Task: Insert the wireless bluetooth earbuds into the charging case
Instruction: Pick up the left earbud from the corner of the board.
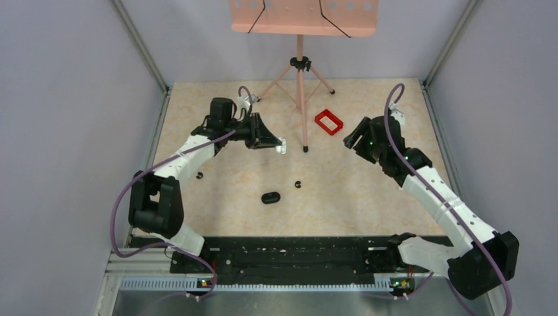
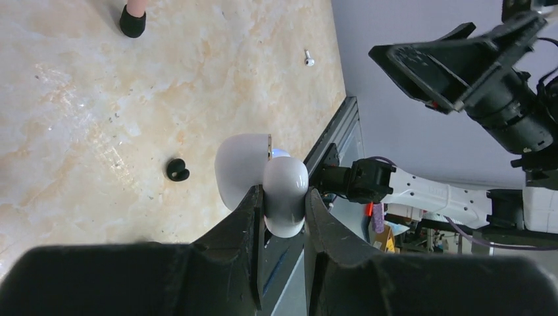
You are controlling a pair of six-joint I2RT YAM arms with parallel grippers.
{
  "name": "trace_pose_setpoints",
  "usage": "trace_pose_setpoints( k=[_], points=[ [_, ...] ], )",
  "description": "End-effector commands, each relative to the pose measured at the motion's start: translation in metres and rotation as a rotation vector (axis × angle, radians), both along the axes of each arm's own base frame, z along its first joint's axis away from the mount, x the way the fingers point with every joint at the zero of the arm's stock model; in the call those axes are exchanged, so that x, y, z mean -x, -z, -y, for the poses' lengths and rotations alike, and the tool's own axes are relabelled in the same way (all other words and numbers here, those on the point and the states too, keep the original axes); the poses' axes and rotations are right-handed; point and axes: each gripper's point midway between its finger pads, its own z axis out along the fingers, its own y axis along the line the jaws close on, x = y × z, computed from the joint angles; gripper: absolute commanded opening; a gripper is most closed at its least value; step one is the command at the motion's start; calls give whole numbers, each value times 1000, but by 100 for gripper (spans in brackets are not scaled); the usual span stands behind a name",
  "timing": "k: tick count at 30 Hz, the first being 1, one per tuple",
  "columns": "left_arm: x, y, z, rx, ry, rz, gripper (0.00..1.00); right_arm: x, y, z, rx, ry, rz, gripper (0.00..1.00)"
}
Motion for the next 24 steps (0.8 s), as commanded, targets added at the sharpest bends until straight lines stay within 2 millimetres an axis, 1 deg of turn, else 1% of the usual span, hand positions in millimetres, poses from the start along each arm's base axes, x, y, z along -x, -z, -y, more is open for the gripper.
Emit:
trace_pose_setpoints(
  k=[1,3,7,9,13,15,16,18,19,24],
  points=[
    [2,-18,4,38,25,62,0,34,53,99,298,382,-359,62],
    [0,-16,4,36,19,54,0,44,71,121,319,453,-462,64],
    [1,-12,1,20,10,53,0,60,97,157,298,573,-554,66],
    [0,-10,1,15,7,53,0,66,106,170,302,609,-582,67],
    [0,-10,1,19,13,50,0,81,126,190,294,659,-655,66],
    [0,-9,1,19,13,50,0,83,137,197,255,674,-665,65],
    [0,-9,2,21,15,49,0,85,146,199,232,681,-679,65],
    [1,-9,2,21,17,46,0,84,155,207,210,694,-680,63],
    [0,-8,2,20,16,47,0,78,158,210,200,695,-666,62],
    [0,-7,2,25,18,41,0,61,172,213,210,650,-665,60]
  ],
)
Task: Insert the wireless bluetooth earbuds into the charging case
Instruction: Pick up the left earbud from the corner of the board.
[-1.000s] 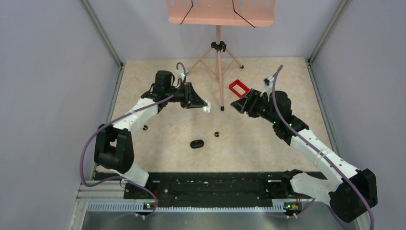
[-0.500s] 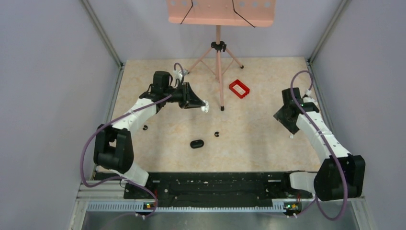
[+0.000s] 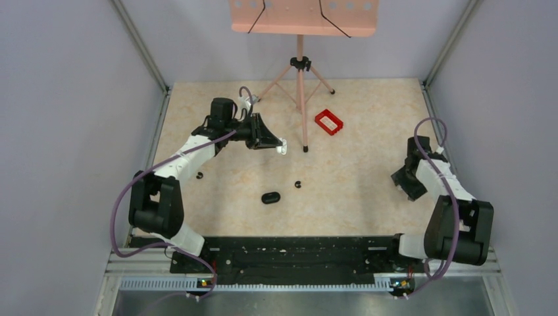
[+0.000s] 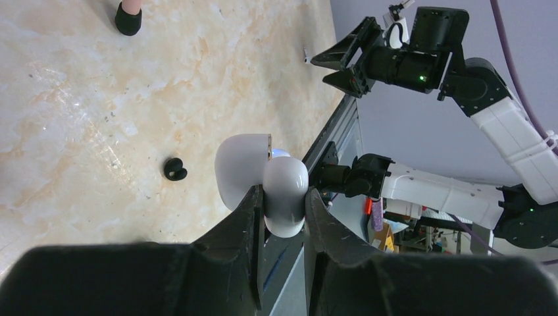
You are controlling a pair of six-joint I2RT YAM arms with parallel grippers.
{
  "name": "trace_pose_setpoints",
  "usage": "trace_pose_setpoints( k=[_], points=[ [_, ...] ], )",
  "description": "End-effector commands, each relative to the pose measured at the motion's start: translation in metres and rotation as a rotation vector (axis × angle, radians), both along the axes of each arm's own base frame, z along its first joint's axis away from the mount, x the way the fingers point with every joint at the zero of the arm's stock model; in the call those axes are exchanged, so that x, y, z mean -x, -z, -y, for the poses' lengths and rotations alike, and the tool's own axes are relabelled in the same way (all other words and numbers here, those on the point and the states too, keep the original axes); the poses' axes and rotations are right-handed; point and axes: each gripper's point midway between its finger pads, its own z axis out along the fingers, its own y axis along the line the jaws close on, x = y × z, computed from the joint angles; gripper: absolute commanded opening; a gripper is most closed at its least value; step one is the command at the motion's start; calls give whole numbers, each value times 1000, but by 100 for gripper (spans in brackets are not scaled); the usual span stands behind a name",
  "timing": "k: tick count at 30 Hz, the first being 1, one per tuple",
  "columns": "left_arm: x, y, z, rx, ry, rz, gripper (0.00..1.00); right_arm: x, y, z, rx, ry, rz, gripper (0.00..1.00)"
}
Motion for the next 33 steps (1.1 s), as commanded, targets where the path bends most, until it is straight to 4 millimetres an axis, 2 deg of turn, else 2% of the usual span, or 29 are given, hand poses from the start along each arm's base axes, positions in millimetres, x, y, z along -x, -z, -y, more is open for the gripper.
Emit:
trace_pose_setpoints(
  k=[1,7,18,24,29,33],
  points=[
    [-1,-7,2,22,14,45,0,-34,5,3,-7,-59,73,59],
    [-2,-7,1,21,17,46,0,-35,21,0,-33,-52,46,48],
    [1,-7,1,34,22,45,0,-24,32,7,0,-23,25,41],
    [4,-7,1,39,35,44,0,-27,33,10,11,-43,26,24],
    [3,-5,2,39,36,37,0,-28,31,6,-9,-63,35,3],
    [3,-1,1,30,32,33,0,-29,25,-3,-46,-112,54,0]
  ],
)
